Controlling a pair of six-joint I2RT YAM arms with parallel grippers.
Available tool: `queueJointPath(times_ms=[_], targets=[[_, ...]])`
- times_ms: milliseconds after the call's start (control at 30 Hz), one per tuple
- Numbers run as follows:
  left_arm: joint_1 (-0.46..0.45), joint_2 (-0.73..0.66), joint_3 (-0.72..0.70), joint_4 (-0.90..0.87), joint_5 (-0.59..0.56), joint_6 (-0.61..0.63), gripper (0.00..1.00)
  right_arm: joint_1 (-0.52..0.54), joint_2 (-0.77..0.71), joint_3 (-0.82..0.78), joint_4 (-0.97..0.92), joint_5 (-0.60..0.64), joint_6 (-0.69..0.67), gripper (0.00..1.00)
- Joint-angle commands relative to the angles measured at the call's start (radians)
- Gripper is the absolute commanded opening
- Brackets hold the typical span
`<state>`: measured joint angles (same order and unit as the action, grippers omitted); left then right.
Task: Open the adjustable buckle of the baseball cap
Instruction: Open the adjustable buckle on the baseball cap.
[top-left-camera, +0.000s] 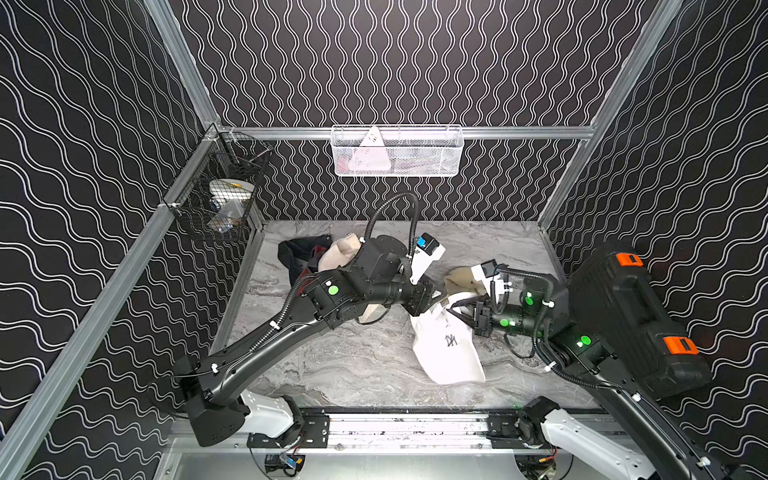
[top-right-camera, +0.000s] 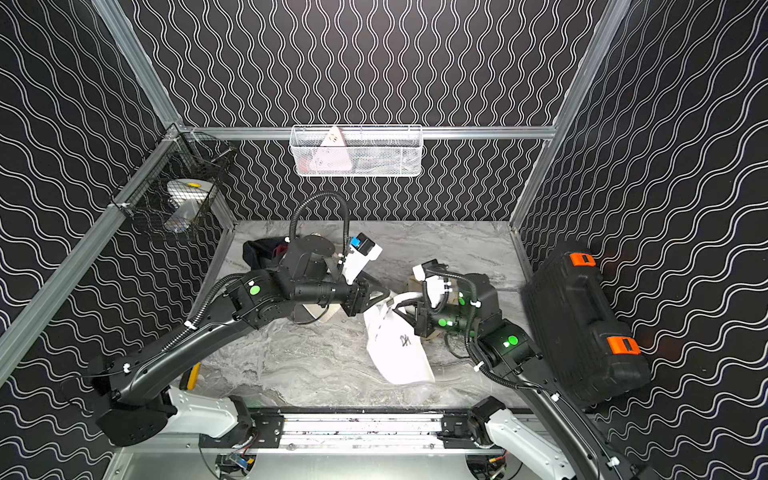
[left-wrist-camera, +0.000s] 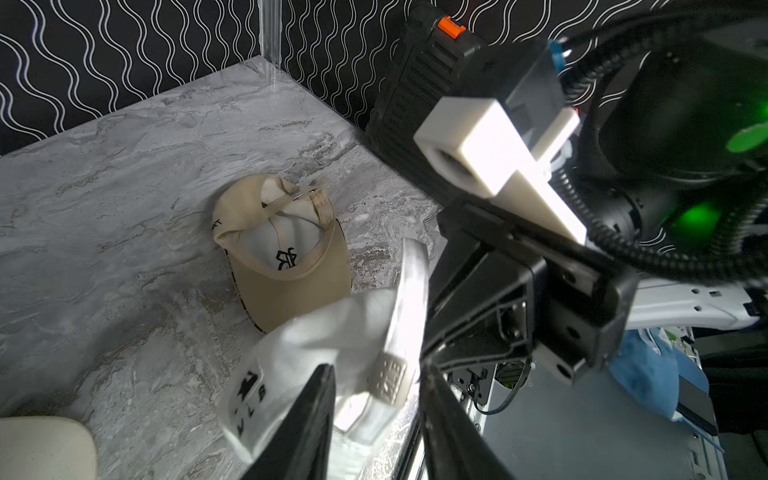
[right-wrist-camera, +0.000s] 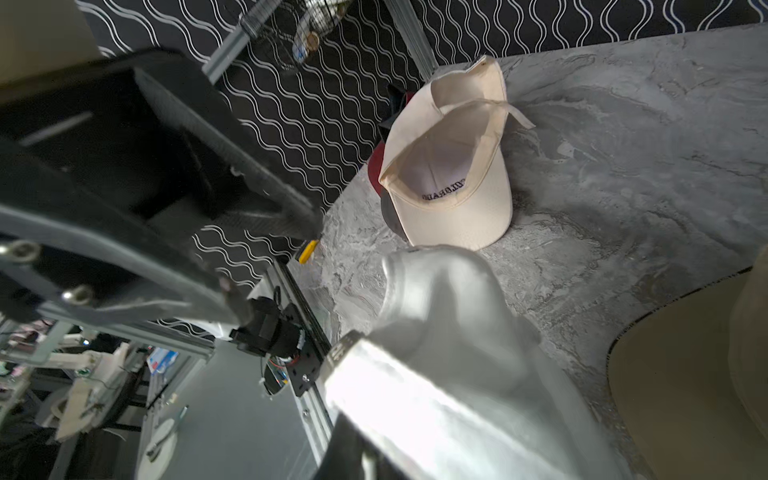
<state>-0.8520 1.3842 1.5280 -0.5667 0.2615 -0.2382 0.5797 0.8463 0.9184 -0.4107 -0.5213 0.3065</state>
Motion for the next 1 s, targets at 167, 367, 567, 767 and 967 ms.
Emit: queueJointPath(times_ms=[167,367,567,767,967], targets=[[-0.018,0.039,0.033,0.024,0.028,-0.004,0.42,0.137,0.027,0.035,-0.029,0.194,-0.091,0.00],[-0.025,0.071,0.053,-0.023,0.029,0.007,0.43,0.166,0.032,0.051,-0.027,0.210,-0.091,0.00],[-0.031,0.084,0.054,-0.035,0.040,0.011,0.43,0.183,0.034,0.071,-0.036,0.211,-0.091,0.00],[-0.042,0.099,0.065,-0.049,0.054,0.016,0.35,0.196,0.030,0.073,-0.033,0.223,-0.091,0.00],[-0.047,0.104,0.073,-0.061,0.048,0.020,0.12,0.197,0.021,0.073,-0.031,0.240,-0.092,0.00]])
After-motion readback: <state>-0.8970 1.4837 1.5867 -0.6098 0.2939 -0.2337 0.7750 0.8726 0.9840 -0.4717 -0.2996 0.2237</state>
